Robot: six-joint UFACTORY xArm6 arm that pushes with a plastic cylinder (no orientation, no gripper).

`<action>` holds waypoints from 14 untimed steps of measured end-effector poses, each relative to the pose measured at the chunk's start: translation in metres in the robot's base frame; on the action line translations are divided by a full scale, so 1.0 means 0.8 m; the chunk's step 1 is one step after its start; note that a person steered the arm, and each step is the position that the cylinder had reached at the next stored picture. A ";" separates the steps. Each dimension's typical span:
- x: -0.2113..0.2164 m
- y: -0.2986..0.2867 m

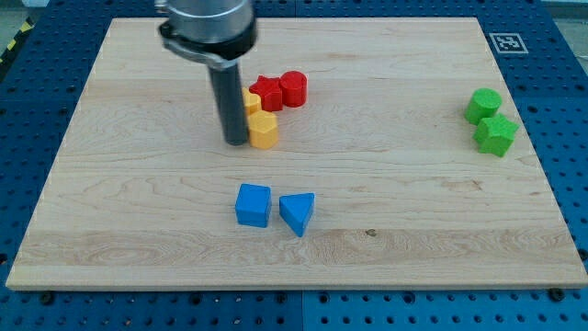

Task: Push the yellow hexagon towards the center right

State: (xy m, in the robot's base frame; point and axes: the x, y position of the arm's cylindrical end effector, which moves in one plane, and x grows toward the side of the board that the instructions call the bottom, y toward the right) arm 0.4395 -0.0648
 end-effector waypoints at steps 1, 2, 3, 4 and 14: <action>0.000 0.046; 0.000 0.075; -0.018 0.075; -0.025 0.100; -0.052 0.196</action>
State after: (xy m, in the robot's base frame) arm 0.3977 0.0919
